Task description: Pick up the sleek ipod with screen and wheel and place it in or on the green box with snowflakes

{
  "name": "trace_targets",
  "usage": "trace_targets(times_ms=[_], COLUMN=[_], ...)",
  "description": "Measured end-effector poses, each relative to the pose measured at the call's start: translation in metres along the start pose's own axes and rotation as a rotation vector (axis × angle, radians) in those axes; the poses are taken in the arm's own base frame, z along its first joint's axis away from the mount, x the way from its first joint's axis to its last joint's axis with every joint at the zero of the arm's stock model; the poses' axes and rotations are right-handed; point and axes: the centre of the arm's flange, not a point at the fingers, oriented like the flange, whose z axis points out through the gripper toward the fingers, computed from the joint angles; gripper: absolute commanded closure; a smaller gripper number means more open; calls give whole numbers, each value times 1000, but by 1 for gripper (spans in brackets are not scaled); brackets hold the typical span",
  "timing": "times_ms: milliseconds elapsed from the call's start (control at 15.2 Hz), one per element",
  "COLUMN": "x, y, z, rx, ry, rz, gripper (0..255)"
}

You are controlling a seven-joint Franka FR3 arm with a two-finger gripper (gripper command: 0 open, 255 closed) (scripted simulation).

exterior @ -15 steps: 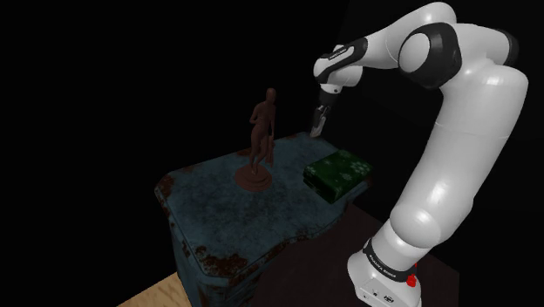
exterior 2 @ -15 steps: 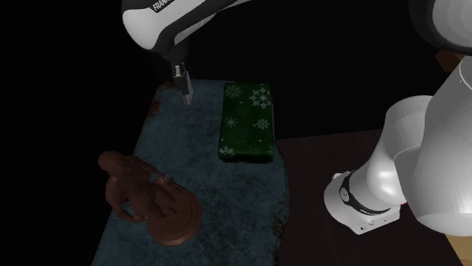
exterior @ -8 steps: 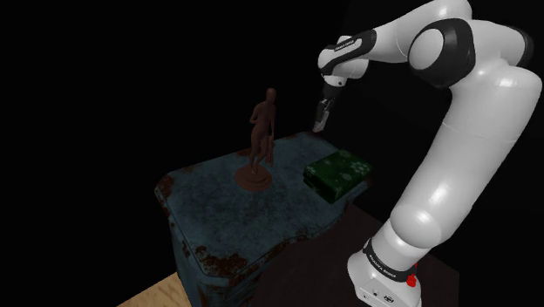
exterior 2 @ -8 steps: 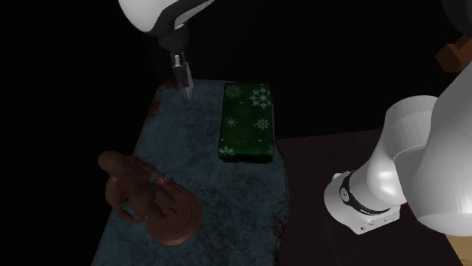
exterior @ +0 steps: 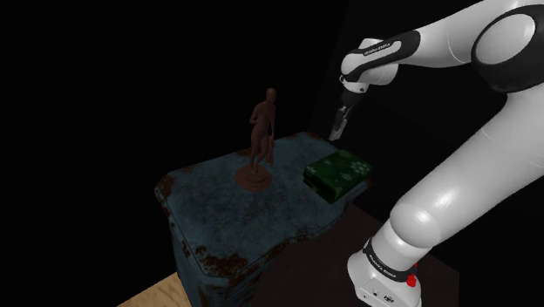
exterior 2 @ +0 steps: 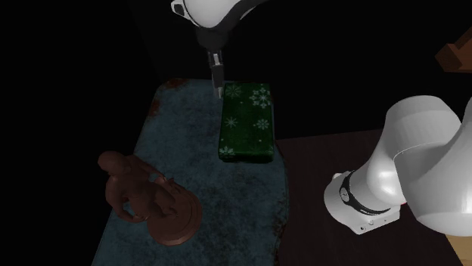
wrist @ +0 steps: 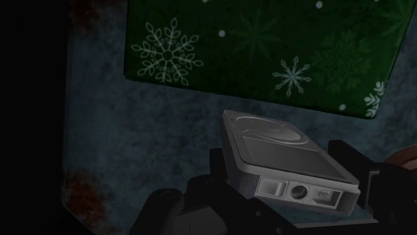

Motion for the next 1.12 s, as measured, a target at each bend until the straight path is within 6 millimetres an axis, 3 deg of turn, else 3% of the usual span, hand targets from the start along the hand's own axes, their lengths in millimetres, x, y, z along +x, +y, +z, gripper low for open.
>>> trace_targets(times_ms=[462, 1122], x=[-79, -88], y=[-35, -36], z=[-7, 40], rx=[0, 0], ry=[0, 0], rz=[-1, -2], gripper=[255, 255])
